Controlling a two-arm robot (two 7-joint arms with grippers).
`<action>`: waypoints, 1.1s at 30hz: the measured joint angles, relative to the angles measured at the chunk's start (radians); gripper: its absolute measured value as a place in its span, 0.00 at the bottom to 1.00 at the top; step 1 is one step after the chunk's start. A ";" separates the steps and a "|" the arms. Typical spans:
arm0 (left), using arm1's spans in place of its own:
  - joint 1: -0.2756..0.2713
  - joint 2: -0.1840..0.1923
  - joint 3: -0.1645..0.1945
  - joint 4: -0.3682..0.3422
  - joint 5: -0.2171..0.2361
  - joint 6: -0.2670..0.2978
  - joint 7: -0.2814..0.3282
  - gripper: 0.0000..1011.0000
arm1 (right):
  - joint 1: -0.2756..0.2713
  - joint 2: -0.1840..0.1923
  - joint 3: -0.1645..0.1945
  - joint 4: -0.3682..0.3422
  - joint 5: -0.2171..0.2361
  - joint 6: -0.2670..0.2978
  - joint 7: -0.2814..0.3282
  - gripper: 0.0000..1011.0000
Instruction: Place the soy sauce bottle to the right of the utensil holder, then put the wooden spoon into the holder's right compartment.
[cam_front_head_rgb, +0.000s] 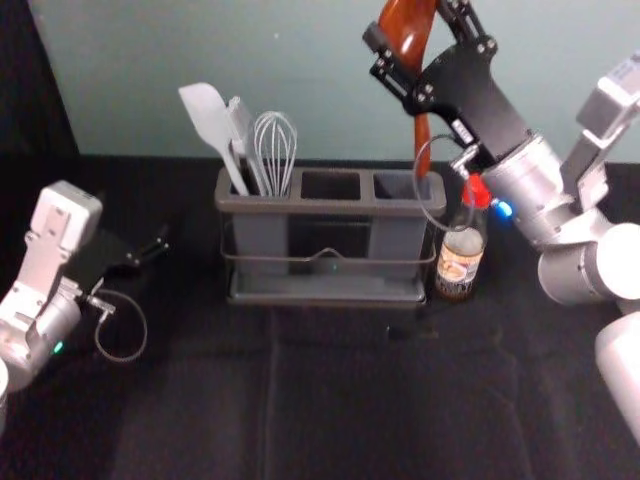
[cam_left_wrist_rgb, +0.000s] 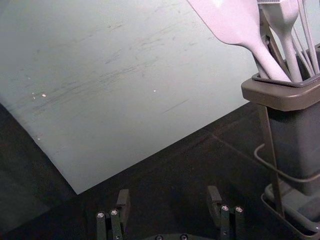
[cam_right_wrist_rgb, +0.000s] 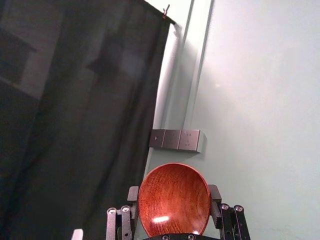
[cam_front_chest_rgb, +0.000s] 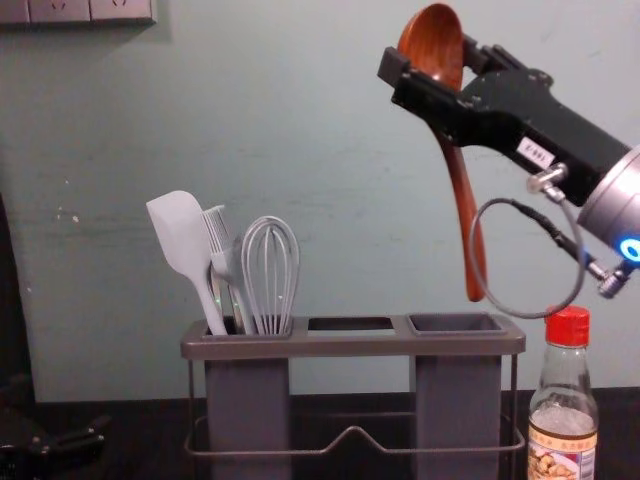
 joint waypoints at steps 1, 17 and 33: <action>0.000 0.000 0.000 0.000 0.000 0.000 0.000 0.99 | 0.005 -0.004 -0.002 0.010 0.000 -0.003 0.000 0.83; 0.000 0.000 0.000 0.000 0.000 0.000 0.000 0.99 | 0.040 -0.053 -0.011 0.141 -0.020 -0.059 0.005 0.83; 0.000 0.000 0.000 0.000 0.000 0.000 0.000 0.99 | -0.033 -0.053 -0.007 0.124 -0.032 -0.084 0.004 0.83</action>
